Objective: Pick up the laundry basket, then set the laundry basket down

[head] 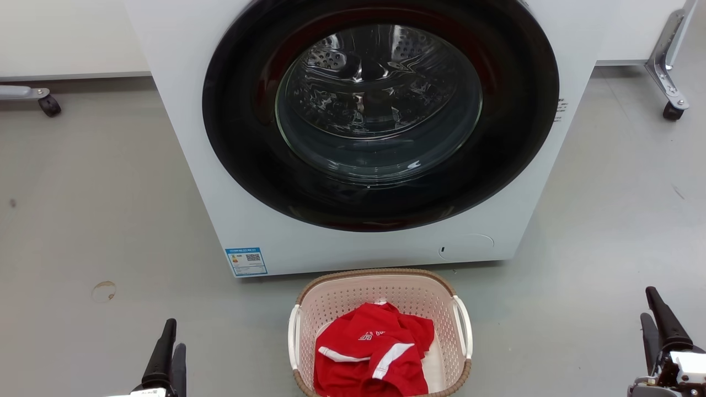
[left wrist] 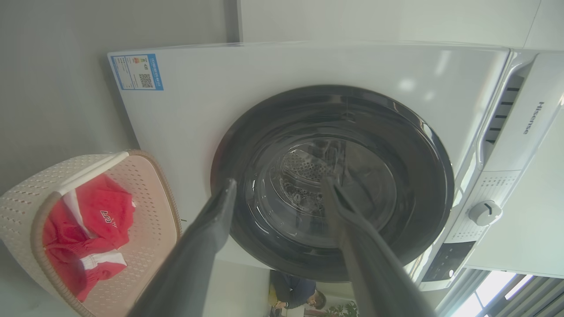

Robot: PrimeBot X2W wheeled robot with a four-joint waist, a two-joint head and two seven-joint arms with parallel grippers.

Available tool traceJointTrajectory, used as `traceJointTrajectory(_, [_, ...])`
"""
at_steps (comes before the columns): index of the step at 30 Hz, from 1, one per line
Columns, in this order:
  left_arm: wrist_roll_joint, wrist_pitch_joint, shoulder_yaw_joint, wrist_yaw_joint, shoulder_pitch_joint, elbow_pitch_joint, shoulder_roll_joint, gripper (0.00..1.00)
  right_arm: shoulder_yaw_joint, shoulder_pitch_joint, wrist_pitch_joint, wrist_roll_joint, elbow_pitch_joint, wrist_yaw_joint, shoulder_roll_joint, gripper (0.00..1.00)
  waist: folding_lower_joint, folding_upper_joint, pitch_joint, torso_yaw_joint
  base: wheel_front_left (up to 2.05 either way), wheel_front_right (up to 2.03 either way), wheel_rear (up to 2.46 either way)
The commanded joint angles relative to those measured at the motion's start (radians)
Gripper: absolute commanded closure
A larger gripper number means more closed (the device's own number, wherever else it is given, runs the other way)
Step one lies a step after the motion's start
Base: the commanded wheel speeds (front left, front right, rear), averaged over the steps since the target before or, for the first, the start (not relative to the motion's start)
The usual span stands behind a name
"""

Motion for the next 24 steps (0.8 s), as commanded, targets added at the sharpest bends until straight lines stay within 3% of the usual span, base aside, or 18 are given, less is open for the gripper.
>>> traceJointTrajectory(1, [-0.001, -0.006, -0.002, -0.002, -0.022, -0.032, 0.009, 0.00, 0.003, -0.035, -0.012, -0.009, -0.030, 0.001, -0.030, 0.00, -0.0002, 0.0000, 0.000, 0.000, 0.00, 0.00, 0.00])
traceJointTrajectory(12, [0.048, -0.039, -0.017, 0.004, -0.016, -0.048, 0.015, 0.00, 0.031, -0.041, -0.048, -0.070, -0.037, 0.001, -0.047, 0.00, -0.0003, 0.0000, 0.001, 0.001, 0.00, 0.00, 0.00])
traceJointTrajectory(24, [0.212, -0.075, -0.033, 0.047, -0.010, -0.068, 0.023, 0.00, 0.049, -0.056, -0.089, -0.235, -0.020, 0.002, -0.055, 0.00, -0.0003, 0.0000, 0.000, 0.001, 0.00, 0.00, 0.00])
